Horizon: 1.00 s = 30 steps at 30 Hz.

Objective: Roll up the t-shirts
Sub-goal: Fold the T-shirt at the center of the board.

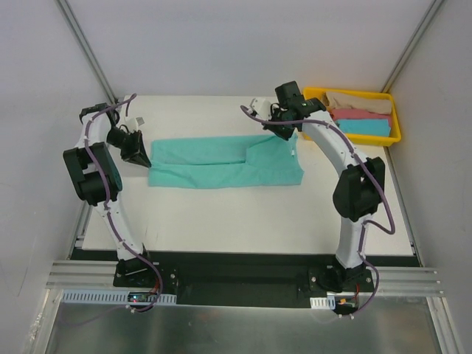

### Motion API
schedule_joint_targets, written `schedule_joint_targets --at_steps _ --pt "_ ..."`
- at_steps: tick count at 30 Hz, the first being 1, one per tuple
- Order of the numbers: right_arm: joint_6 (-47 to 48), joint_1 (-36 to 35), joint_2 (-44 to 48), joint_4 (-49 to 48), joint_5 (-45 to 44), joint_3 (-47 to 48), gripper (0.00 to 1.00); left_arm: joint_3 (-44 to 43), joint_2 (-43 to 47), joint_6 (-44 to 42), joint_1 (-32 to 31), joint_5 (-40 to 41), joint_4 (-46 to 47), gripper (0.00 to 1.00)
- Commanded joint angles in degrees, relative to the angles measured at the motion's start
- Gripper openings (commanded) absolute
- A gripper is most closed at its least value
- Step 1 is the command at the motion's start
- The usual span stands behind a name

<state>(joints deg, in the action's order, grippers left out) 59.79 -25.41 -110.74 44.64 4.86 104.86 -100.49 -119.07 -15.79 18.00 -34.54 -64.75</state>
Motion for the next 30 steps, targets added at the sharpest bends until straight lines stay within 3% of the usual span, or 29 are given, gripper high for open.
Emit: schedule_joint_targets --at_steps 1,5,7,9,10,13,16,22,26,30 --pt "0.94 0.71 -5.87 -0.96 -2.93 8.77 0.01 -4.71 -3.27 0.68 -0.16 -0.96 -2.04 0.0" --pt "2.25 1.24 -10.54 -2.45 -3.46 13.61 0.01 -10.24 -7.22 0.85 -0.25 -0.26 -2.22 0.0" --pt "2.0 1.06 -12.91 -4.99 -6.59 14.15 0.01 -12.35 -10.12 1.11 -0.25 -0.52 -1.78 0.14" --pt "0.78 0.98 -17.83 -7.9 -10.12 15.63 0.01 -16.13 -12.14 1.55 -0.94 -0.44 -1.26 0.38" --pt "-0.36 1.15 -19.5 -7.64 -14.05 20.08 0.2 -16.93 -11.98 2.25 -1.47 1.39 -0.65 0.41" --pt "-8.35 2.11 -20.49 -3.26 -14.72 25.83 0.51 -17.03 -7.16 2.61 -3.84 5.27 0.94 0.44" --pt "-13.72 2.38 -11.45 -1.93 -10.77 19.27 0.59 -12.29 0.39 2.69 -4.9 8.6 3.21 0.47" --pt "-15.59 4.13 1.38 5.8 -1.27 -2.09 0.6 4.32 11.22 2.61 -4.9 6.51 7.09 0.45" --pt "-14.88 7.38 1.75 10.2 2.78 -7.82 0.56 11.0 11.84 2.52 -4.9 5.28 9.02 0.35" --pt "-12.77 8.97 0.35 10.55 4.63 -9.58 0.45 12.51 9.3 2.08 -4.99 3.53 10.96 0.12"
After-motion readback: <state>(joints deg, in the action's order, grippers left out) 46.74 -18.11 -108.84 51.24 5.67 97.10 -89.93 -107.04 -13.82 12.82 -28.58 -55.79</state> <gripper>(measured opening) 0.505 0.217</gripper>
